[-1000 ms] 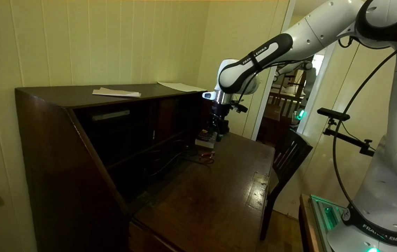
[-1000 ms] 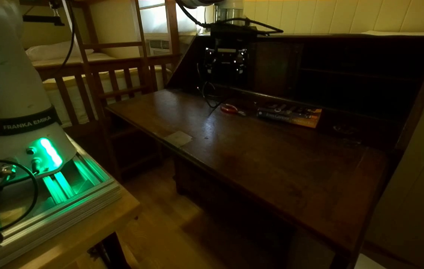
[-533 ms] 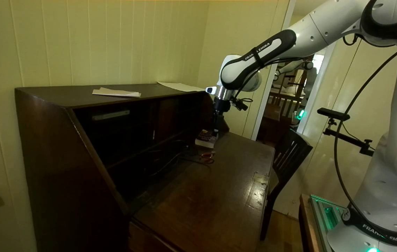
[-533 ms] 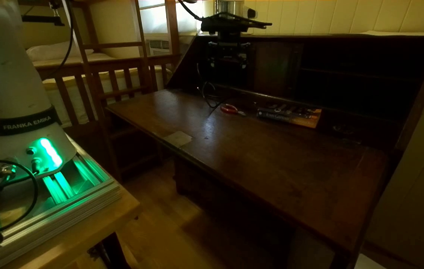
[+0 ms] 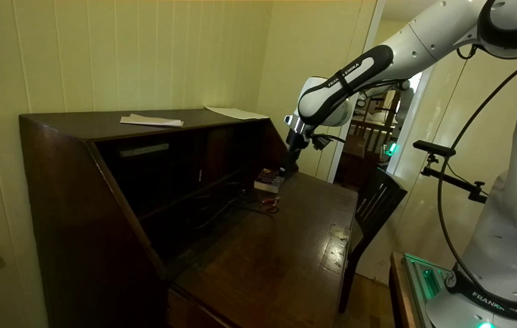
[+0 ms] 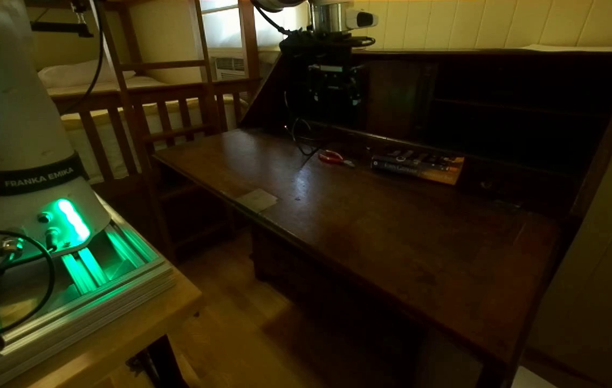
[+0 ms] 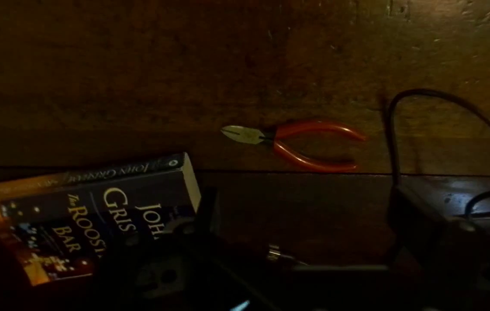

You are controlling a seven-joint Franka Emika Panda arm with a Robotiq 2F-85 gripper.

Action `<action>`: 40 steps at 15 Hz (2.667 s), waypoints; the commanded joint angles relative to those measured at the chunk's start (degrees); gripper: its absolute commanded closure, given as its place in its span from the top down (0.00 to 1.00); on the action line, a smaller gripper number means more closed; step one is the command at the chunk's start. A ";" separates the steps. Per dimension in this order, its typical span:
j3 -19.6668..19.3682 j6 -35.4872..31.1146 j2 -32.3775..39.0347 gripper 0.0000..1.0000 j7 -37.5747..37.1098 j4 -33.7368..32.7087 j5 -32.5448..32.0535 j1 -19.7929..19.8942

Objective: Use the orange object to open the cabinet door

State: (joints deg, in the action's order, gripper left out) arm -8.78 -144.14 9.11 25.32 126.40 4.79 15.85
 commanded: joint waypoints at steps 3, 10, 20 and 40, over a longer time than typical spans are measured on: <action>-3.13 -6.18 -4.95 1.00 -21.31 6.96 -6.62 -2.45; -7.40 -7.60 -4.96 1.00 -50.55 7.74 -20.21 -3.85; -6.78 13.86 -2.91 1.00 -88.65 0.85 -31.25 -10.77; -3.23 4.13 13.20 1.00 -96.81 -7.43 8.64 -8.00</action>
State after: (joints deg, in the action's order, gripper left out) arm -12.62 -138.77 18.78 -70.06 122.34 9.74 7.04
